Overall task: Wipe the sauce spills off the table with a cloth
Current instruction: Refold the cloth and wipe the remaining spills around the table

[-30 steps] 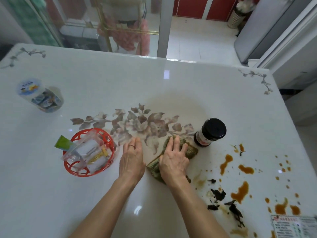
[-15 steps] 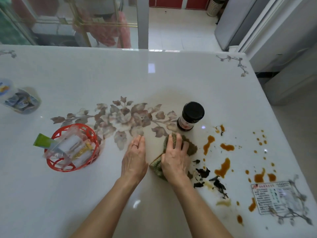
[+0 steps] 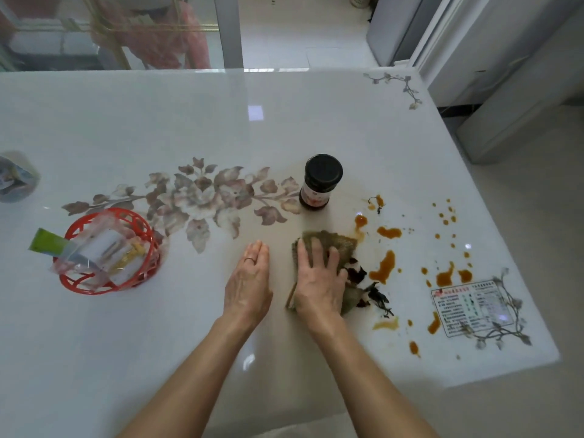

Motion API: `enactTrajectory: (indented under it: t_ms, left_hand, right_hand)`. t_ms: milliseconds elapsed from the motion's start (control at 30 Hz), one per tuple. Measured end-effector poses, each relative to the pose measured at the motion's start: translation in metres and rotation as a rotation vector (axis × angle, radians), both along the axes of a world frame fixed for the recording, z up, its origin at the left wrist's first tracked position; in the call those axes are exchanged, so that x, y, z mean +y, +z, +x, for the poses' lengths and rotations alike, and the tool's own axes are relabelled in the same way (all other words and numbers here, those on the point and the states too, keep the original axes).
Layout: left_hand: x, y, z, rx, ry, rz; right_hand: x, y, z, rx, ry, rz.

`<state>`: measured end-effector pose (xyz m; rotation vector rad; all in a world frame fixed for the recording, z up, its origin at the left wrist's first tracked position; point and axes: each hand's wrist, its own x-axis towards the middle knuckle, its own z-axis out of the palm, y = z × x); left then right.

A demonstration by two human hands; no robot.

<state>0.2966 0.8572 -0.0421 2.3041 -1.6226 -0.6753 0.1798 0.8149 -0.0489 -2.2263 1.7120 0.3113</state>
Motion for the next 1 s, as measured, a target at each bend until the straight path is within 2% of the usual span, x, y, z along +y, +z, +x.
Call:
enactTrajectory:
  t_ms: [100,233,300,400,500,567,700,833,900,1000]
  left_hand:
    - [0.003,-0.001,-0.006,-0.008,-0.029,-0.015]
    - [0.014,-0.002,-0.012,-0.008,-0.041,-0.006]
    - [0.023,-0.002,-0.016,-0.005,-0.053,0.004]
    - [0.031,-0.003,-0.024,0.006,-0.065,0.003]
    - [0.032,-0.004,-0.029,0.014,-0.082,0.000]
    - [0.035,-0.004,-0.029,0.021,-0.097,0.019]
    - [0.039,-0.006,-0.024,0.064,-0.099,0.035]
    - [0.037,-0.006,-0.020,0.110,-0.068,0.018]
    - [0.039,-0.003,-0.019,0.108,-0.063,0.031]
    - [0.045,-0.003,-0.019,0.104,-0.067,0.026]
  right_hand:
    - [0.025,-0.003,-0.021,-0.028,0.114,-0.069]
    - [-0.005,-0.004,-0.023,0.019,-0.002,-0.009]
    - [0.011,0.002,-0.018,-0.003,-0.022,0.018]
    - [0.055,0.001,-0.034,-0.061,0.105,-0.002]
    - [0.041,-0.006,-0.054,-0.037,0.176,-0.042]
    - [0.016,-0.005,-0.057,-0.027,0.106,-0.017]
    - [0.020,0.005,-0.044,-0.176,-0.010,-0.002]
    - [0.089,-0.017,-0.047,-0.248,0.315,-0.139]
    - [0.090,-0.028,-0.069,-0.228,0.454,-0.220]
    - [0.063,-0.025,-0.101,-0.203,0.443,-0.261]
